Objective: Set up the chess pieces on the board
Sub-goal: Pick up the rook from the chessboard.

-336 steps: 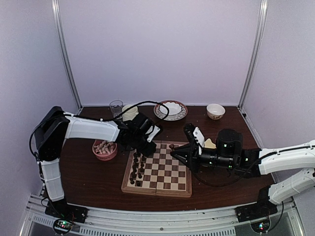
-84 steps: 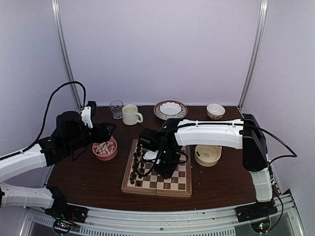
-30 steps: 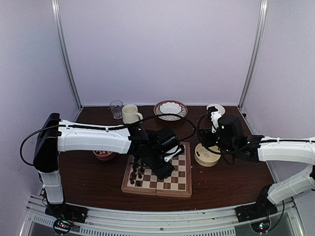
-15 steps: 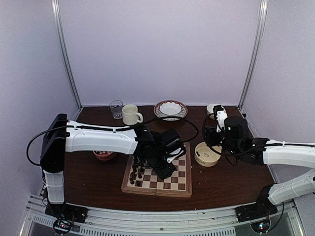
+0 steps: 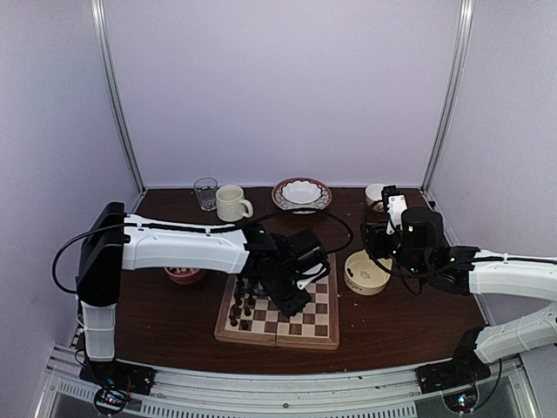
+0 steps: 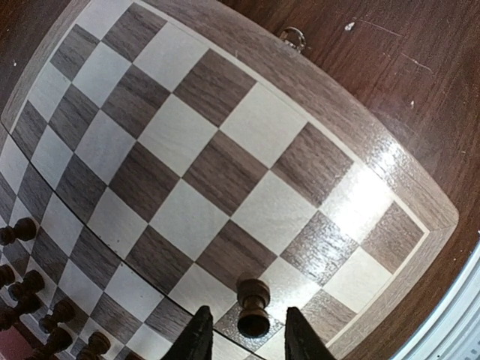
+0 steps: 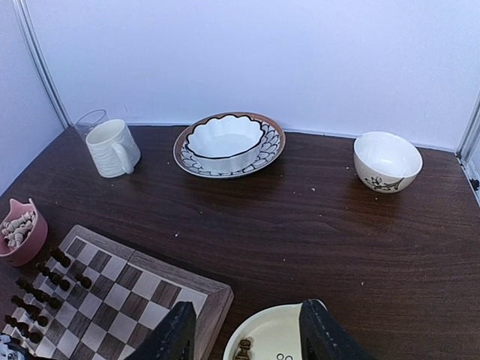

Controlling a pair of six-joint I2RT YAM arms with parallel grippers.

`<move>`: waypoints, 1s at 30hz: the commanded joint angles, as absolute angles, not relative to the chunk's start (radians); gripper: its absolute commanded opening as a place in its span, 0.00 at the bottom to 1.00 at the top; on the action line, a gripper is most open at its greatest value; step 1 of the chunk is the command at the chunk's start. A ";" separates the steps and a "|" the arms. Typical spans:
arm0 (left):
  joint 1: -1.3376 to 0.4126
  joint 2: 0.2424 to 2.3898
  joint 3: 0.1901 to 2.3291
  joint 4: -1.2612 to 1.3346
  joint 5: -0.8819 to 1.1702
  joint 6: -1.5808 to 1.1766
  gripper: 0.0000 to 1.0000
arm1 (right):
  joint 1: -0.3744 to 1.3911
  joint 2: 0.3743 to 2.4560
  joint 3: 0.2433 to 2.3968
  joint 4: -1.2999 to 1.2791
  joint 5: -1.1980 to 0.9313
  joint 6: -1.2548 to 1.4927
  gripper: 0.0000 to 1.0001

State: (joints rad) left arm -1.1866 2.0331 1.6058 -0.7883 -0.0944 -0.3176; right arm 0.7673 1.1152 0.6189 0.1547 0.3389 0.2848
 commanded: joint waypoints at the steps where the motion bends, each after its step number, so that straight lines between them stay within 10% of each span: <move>1: -1.189 2.063 1.644 -0.811 -0.087 -0.304 0.34 | 0.764 1.109 0.614 0.173 0.357 0.289 0.51; 23: -1.189 2.066 1.662 -0.846 -0.094 -0.304 0.17 | 0.764 1.132 0.629 0.164 0.345 0.285 0.52; 30: -1.189 2.066 1.664 -0.846 -0.092 -0.304 0.35 | 0.764 1.141 0.636 0.160 0.338 0.284 0.52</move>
State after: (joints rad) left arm -1.1866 2.0811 1.6440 -0.8398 -0.0875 -0.3088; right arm 0.7673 1.1355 0.6189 0.1535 0.3382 0.2844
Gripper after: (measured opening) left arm 0.348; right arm 0.517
